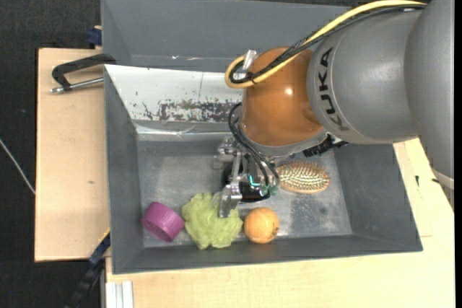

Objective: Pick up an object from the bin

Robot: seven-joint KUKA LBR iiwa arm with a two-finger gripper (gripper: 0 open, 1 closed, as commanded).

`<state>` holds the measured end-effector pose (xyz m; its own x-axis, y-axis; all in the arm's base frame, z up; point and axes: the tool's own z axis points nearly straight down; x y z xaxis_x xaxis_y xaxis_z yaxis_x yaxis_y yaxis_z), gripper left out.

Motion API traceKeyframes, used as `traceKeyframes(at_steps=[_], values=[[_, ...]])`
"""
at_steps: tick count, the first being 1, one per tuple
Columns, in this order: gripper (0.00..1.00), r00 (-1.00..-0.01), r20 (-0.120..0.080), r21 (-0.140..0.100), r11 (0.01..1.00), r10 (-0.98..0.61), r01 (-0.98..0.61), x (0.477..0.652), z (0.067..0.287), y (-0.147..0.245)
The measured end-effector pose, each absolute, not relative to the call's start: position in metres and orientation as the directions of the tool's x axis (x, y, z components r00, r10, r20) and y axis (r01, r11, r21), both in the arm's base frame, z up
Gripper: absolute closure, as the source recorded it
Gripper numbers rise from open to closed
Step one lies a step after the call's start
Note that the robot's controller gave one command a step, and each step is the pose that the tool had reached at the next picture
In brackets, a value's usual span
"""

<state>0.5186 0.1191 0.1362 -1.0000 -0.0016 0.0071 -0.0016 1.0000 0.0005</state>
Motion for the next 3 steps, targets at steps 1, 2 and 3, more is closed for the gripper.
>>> traceKeyframes(at_steps=[1, 2, 3], values=[[1.00, -1.000, 0.000, 0.002, 1.000, 0.000, 0.000, 0.521, 0.140, 0.119], [1.00, -1.000, 0.000, 0.002, 1.000, 0.000, 0.000, 0.521, 0.140, 0.119], [1.00, -1.000, 0.004, 0.001, 1.000, 0.015, 0.015, 0.522, 0.183, 0.104]])
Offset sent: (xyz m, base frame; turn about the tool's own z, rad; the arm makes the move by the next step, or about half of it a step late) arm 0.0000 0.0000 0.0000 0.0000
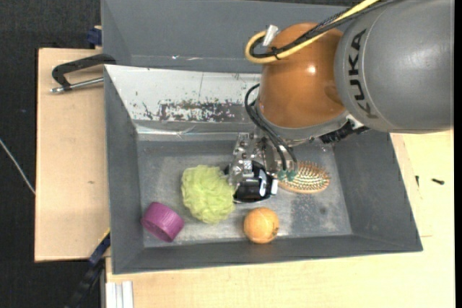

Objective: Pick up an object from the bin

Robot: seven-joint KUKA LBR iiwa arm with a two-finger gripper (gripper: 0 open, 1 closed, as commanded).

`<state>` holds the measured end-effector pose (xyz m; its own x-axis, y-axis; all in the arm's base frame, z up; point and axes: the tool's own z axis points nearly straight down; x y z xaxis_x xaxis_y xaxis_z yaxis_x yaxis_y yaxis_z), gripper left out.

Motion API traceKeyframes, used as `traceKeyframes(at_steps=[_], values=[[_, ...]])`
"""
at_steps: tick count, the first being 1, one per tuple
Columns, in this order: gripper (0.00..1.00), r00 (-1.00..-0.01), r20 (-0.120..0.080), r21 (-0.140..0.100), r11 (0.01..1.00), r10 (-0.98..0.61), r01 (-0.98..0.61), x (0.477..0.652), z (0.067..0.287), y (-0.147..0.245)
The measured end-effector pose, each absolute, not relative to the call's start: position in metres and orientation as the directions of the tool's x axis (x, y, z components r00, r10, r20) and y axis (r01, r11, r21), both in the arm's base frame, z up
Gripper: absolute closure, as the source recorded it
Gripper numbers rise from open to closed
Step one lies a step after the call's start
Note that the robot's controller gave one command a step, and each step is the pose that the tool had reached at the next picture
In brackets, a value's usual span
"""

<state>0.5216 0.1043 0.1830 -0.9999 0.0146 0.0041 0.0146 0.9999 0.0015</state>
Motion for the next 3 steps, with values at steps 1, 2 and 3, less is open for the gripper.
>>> traceKeyframes(at_steps=[1, 2, 3], values=[[1.00, -1.000, -0.003, 0.001, 1.000, 0.011, 0.011, 0.523, 0.237, 0.106], [1.00, -0.999, -0.003, 0.002, 0.999, 0.040, 0.040, 0.527, 0.297, 0.104], [1.00, -0.993, -0.001, 0.001, 0.993, 0.115, 0.115, 0.524, 0.232, 0.150]])
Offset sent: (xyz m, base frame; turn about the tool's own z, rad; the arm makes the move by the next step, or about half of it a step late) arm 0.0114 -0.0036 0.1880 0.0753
